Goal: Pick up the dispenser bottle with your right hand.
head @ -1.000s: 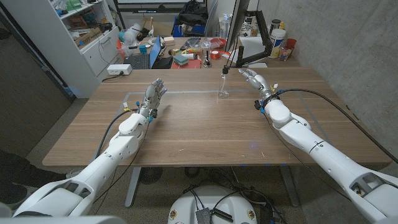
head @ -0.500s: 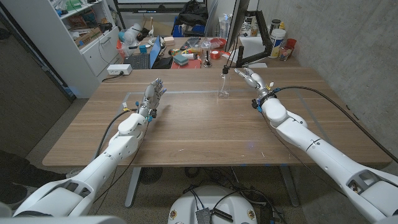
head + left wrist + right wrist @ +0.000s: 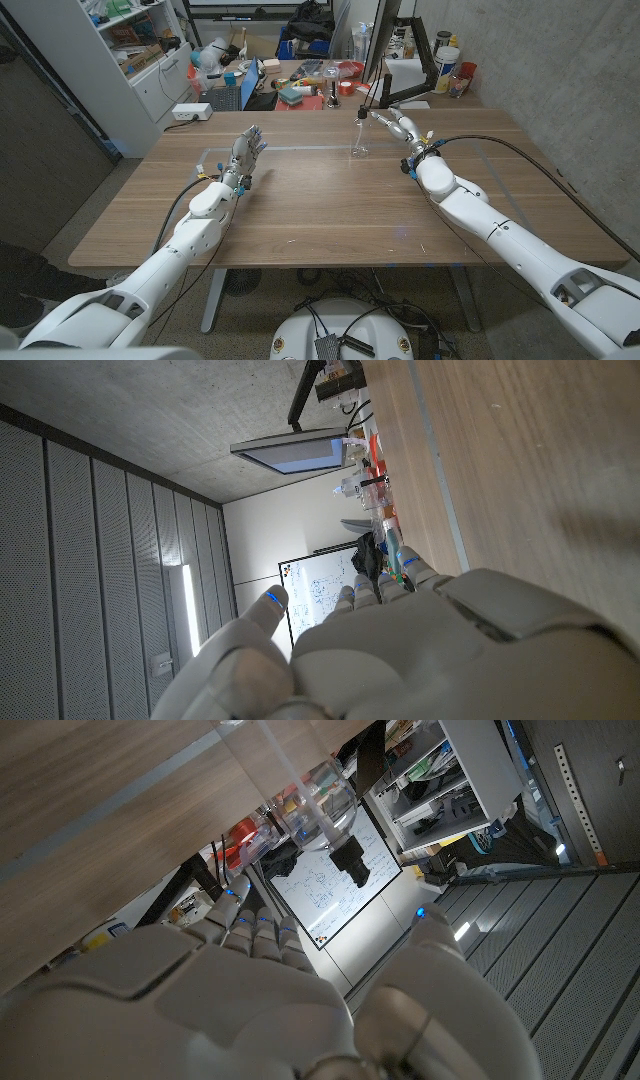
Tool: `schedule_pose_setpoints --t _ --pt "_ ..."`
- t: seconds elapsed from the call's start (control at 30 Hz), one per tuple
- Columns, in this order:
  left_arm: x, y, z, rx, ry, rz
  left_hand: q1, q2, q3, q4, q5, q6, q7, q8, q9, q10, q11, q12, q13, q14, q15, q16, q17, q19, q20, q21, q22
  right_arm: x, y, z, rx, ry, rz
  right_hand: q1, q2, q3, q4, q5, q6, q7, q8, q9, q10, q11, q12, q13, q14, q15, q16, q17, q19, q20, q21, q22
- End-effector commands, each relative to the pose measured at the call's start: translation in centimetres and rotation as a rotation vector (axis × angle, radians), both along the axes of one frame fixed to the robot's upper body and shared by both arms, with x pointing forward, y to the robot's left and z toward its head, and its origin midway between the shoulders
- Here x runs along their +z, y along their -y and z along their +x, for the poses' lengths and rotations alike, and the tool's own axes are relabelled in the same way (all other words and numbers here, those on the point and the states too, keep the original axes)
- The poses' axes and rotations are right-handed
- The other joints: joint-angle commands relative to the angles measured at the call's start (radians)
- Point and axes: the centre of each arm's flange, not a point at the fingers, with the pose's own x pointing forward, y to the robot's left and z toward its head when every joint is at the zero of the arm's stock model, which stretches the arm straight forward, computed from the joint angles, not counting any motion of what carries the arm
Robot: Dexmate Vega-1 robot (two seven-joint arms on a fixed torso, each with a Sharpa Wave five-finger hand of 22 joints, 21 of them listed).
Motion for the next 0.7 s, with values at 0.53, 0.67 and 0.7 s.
schedule_pose_setpoints --t 0.53,0.67,0.7 --pt "-0.14 -0.29 -0.14 0.010 -0.005 -0.001 -0.002 0.107 0.006 0.000 0.006 -0.034 -0.002 0.005 0.003 -0.008 0.000 0.005 0.005 -0.062 0.000 0.006 0.001 -0.064 -0.067 -0.002 0.003 0.25 -1.64 0.90 -0.026 -0.003 -0.062 0.026 -0.003 -0.003 -0.010 0.014 -0.016 0.066 0.002 0.004 -0.015 0.002 0.000 0.004 -0.014 0.003 0.000 0.005 -0.004 -0.007 -0.018 0.005" --pt "-0.14 -0.26 -0.13 0.008 -0.005 -0.001 -0.002 0.107 0.005 0.000 0.006 -0.035 -0.003 0.005 0.003 -0.009 -0.001 0.005 0.005 -0.062 0.000 0.006 0.001 -0.065 -0.067 -0.002 0.003 0.30 -1.78 0.93 -0.038 -0.005 -0.069 0.030 -0.003 -0.003 -0.011 0.015 -0.017 0.066 0.002 0.004 -0.017 0.003 0.000 0.004 -0.017 0.004 -0.001 0.005 -0.005 -0.007 -0.021 0.005" --pt "-0.14 -0.25 -0.13 0.008 -0.005 -0.002 -0.002 0.107 0.005 0.000 0.006 -0.035 -0.003 0.005 0.003 -0.008 -0.001 0.005 0.005 -0.062 0.000 0.006 0.001 -0.065 -0.067 -0.002 0.003 0.31 -1.83 0.95 -0.041 -0.007 -0.068 0.031 -0.003 -0.003 -0.011 0.016 -0.017 0.066 0.002 0.005 -0.018 0.003 0.000 0.004 -0.018 0.004 -0.001 0.005 -0.006 -0.007 -0.021 0.005"
